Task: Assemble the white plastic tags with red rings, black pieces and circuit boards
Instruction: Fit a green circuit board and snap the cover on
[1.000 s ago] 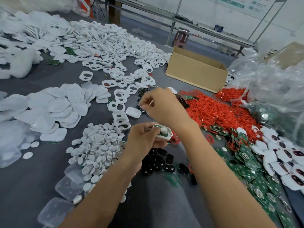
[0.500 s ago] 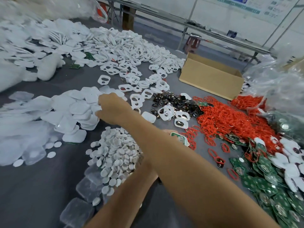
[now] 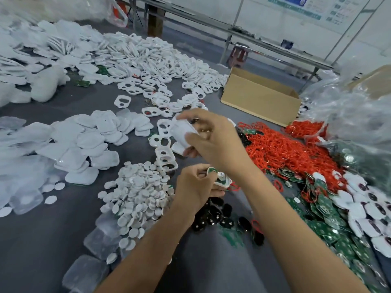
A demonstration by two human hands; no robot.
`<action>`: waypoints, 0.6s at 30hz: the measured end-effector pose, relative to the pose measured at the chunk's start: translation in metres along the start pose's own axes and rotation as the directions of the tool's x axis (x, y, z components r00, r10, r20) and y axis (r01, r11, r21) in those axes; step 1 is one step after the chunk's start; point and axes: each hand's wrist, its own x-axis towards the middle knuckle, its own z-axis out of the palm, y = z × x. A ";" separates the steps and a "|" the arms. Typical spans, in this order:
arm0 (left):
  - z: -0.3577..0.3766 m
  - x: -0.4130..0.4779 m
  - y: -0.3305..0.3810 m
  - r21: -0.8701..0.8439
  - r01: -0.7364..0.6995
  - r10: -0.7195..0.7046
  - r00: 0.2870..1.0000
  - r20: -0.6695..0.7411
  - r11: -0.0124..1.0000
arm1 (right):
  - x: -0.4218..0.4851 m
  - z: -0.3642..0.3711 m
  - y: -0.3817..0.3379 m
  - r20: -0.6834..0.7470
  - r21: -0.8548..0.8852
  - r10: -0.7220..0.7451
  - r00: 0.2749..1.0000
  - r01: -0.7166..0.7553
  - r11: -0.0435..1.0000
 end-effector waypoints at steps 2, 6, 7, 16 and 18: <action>0.000 -0.002 -0.001 -0.051 -0.009 0.009 1.000 0.011 0.999 | -0.021 -0.017 0.007 -0.034 0.099 0.032 0.999 -0.028 0.995; -0.001 -0.001 -0.005 -0.052 -0.046 0.047 0.999 0.018 0.998 | -0.051 -0.041 0.025 -0.136 0.118 0.029 0.990 -0.013 0.993; -0.001 0.001 -0.007 -0.049 -0.035 0.035 0.999 0.009 0.998 | -0.057 -0.045 0.030 -0.148 0.146 0.044 0.988 -0.022 0.989; 0.002 -0.001 -0.006 -0.021 -0.024 0.024 0.999 -0.022 0.999 | -0.071 -0.046 0.056 -0.307 0.235 0.079 0.948 -0.005 0.972; 0.002 -0.001 -0.006 -0.034 -0.017 0.017 1.000 -0.018 0.999 | -0.071 -0.047 0.058 -0.361 0.176 0.046 0.931 0.019 0.984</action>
